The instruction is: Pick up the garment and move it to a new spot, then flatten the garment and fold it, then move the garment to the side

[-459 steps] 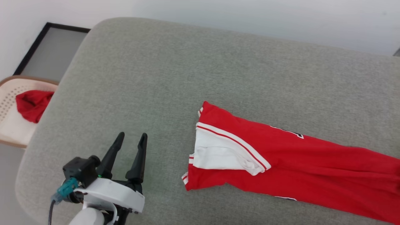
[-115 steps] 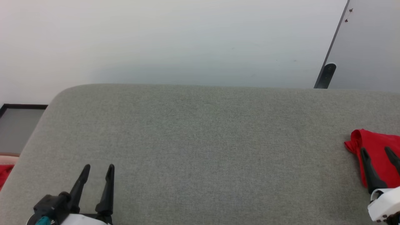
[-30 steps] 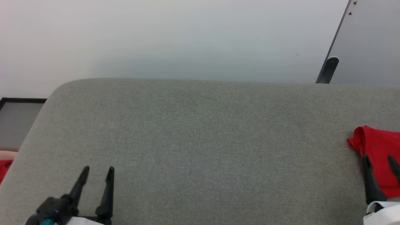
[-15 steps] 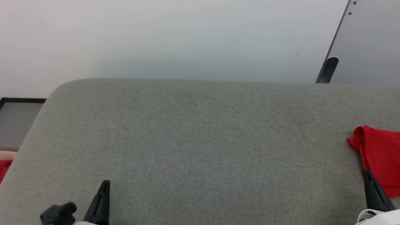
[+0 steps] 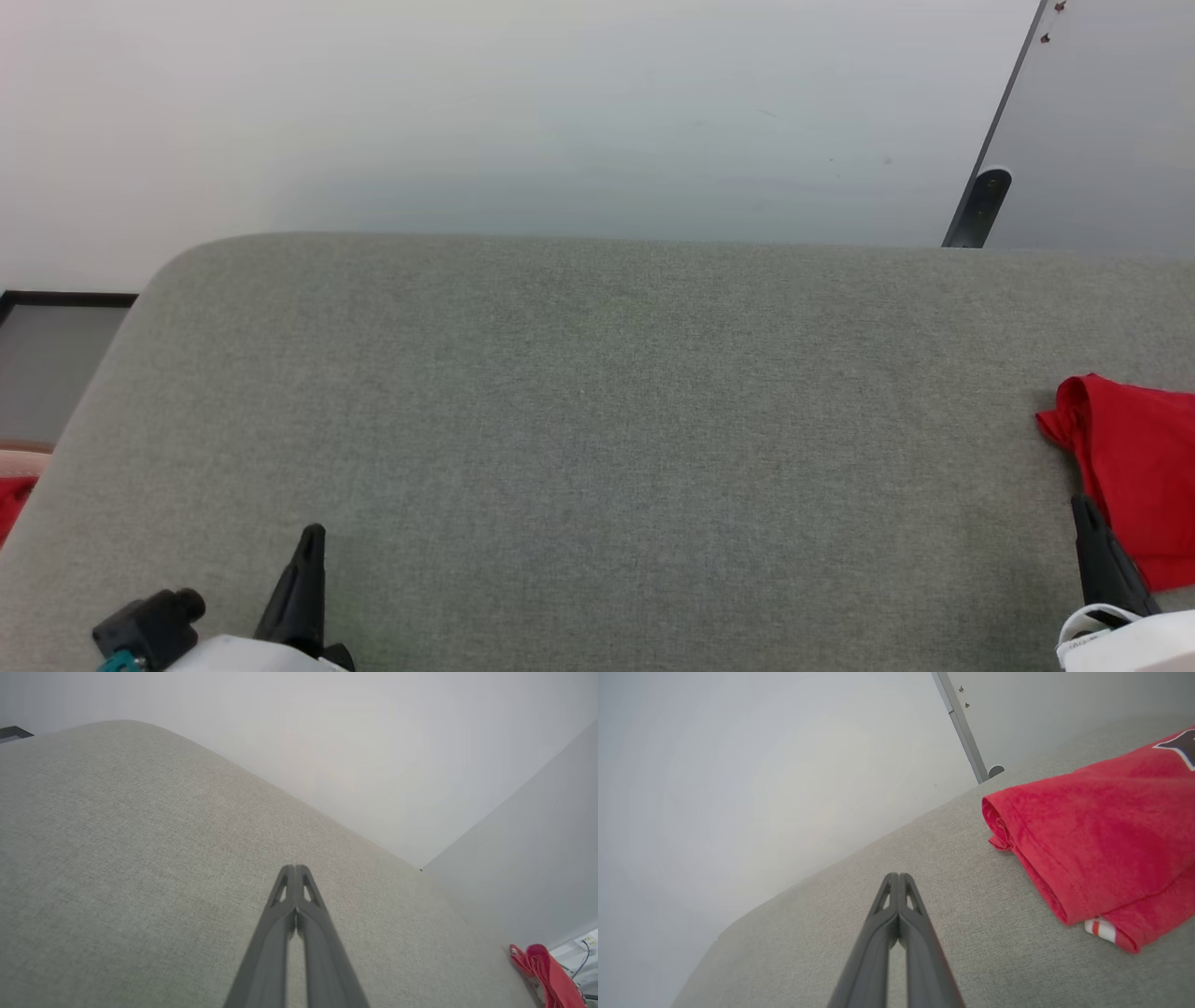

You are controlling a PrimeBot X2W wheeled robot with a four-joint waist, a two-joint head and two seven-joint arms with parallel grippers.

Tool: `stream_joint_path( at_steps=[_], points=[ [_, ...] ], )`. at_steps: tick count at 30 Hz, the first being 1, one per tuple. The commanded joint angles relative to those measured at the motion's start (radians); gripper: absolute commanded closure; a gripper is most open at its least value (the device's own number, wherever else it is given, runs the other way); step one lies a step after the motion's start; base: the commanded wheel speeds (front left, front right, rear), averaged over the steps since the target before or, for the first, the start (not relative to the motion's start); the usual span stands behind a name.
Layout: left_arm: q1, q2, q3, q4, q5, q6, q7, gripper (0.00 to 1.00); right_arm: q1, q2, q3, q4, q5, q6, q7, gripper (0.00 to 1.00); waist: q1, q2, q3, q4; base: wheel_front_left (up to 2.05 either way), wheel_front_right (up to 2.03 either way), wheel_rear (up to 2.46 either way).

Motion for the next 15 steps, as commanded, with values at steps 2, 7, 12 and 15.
stream_joint_path(
  at_steps=[2,7,12,15],
  points=[
    [-0.026,-0.002,0.015,-0.006,-0.042,-0.009,0.011,1.00,-0.027,-0.002,0.000,-0.005,0.044,0.000,0.007,1.00,0.0000,-0.0001,0.000,0.000,0.00,0.00,0.00],
    [-0.037,-0.016,0.029,0.002,-0.103,-0.016,0.029,1.00,-0.037,0.006,0.000,0.005,0.108,0.000,0.017,1.00,0.0000,-0.0001,0.001,-0.001,0.00,0.00,0.00],
    [-0.048,-0.033,0.043,0.010,-0.171,-0.023,0.051,1.00,-0.047,0.015,0.000,0.016,0.179,0.000,0.028,1.00,0.0000,-0.0001,0.001,-0.001,0.00,0.00,0.00],
    [-0.054,-0.041,0.050,0.015,-0.205,-0.026,0.060,1.00,-0.052,0.019,0.001,0.022,0.214,0.000,0.033,1.00,0.0000,-0.0001,0.002,-0.001,0.00,0.00,0.00]
  ],
)
